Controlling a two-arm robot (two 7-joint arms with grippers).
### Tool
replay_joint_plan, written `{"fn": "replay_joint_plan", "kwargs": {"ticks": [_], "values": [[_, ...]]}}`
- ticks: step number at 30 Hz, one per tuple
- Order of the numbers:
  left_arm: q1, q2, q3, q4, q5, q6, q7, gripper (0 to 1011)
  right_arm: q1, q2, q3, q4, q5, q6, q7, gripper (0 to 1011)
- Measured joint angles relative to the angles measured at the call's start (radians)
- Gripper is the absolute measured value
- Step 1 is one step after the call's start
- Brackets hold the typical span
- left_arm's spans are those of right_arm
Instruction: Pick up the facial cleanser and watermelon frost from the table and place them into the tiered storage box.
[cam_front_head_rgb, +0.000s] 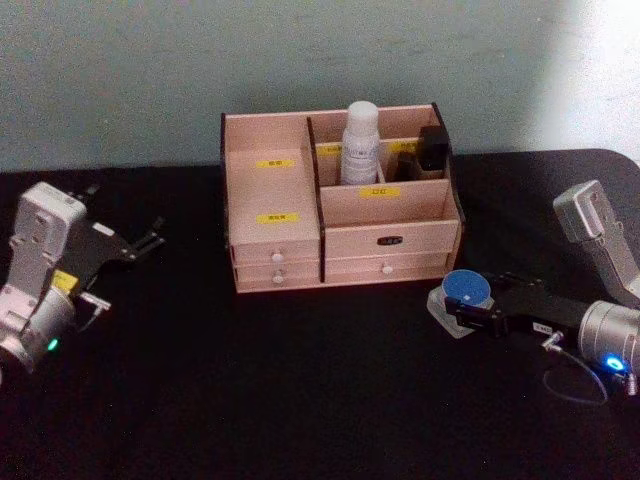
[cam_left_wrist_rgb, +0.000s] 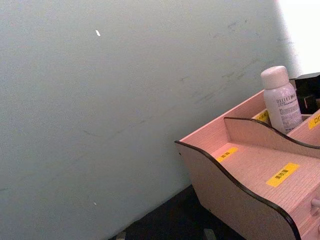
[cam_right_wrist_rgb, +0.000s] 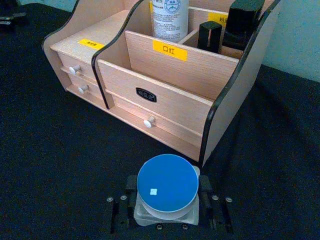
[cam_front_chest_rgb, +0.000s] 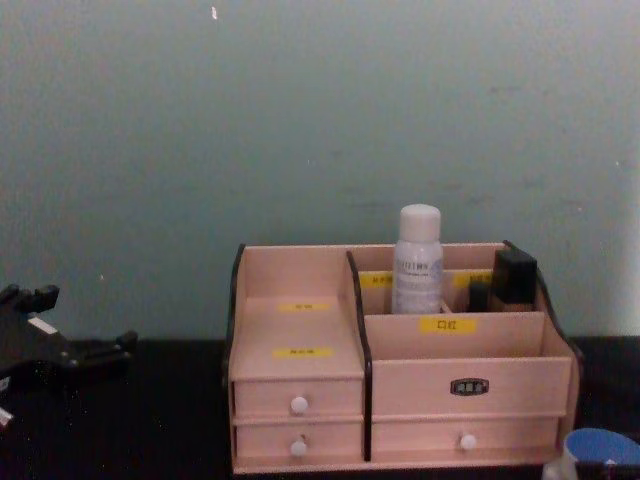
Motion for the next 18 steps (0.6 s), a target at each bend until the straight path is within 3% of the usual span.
{"fn": "replay_joint_plan", "kwargs": {"ticks": [3, 18], "values": [[0.0, 0.0, 0.0, 0.0, 0.0, 0.0, 0.0, 1001, 0.0, 0.0, 0.0, 0.0, 0.0, 0.0, 0.0, 729], [0.0, 0.0, 0.0, 0.0, 0.0, 0.0, 0.0, 1001, 0.0, 0.0, 0.0, 0.0, 0.0, 0.0, 0.0, 722]]}}
